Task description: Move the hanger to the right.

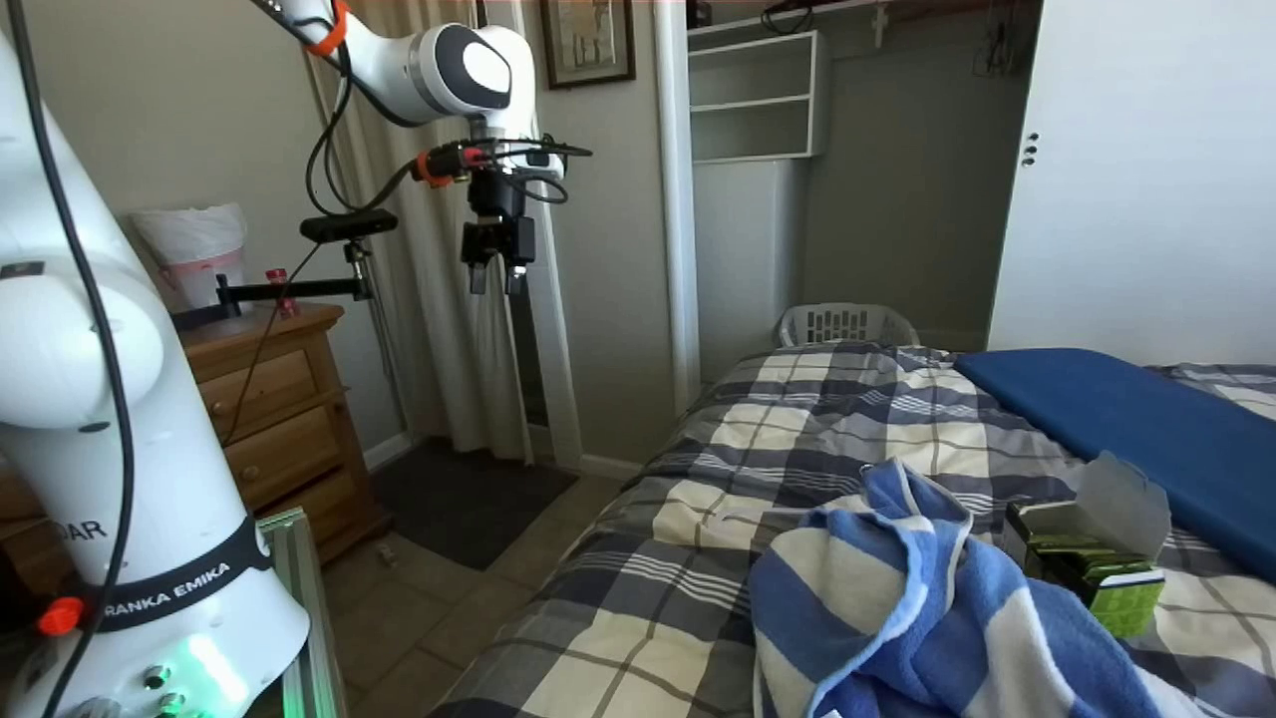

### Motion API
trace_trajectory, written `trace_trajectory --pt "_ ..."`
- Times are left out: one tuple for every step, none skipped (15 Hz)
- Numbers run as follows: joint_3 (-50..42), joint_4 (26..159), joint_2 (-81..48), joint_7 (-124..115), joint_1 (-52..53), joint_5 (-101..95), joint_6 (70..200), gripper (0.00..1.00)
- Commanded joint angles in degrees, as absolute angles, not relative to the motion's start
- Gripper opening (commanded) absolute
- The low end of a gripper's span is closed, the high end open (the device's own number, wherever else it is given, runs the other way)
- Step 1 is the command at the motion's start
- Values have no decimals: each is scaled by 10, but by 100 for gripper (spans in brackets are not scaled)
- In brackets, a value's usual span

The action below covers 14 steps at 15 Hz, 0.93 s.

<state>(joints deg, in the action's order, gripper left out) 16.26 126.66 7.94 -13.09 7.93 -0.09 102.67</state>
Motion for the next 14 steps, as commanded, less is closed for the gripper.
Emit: trace_trajectory --pt "151 1266 79 -132 92 -2 1026 100" --pt "148 1246 56 -170 82 -36 1044 100" --pt "144 1236 45 -180 77 -54 1055 100" --pt "135 1221 30 -184 69 -77 1068 100" --pt "124 1204 15 -181 61 -110 1081 100" --pt "110 1183 -4 -175 53 -137 1085 100" --pt "94 1158 -24 -154 45 -141 1079 100" --pt "81 1135 -42 -149 39 -162 1077 100" --pt "67 1105 -63 -118 34 -165 1070 100" --pt "55 1078 -79 -57 28 -154 1068 100" --pt "46 1054 -95 -7 24 -161 1071 100" --pt "39 1029 -110 44 18 -143 1080 100" --pt "34 1003 -128 86 14 -140 1075 100" --pt "31 979 -147 127 9 -139 1075 100"
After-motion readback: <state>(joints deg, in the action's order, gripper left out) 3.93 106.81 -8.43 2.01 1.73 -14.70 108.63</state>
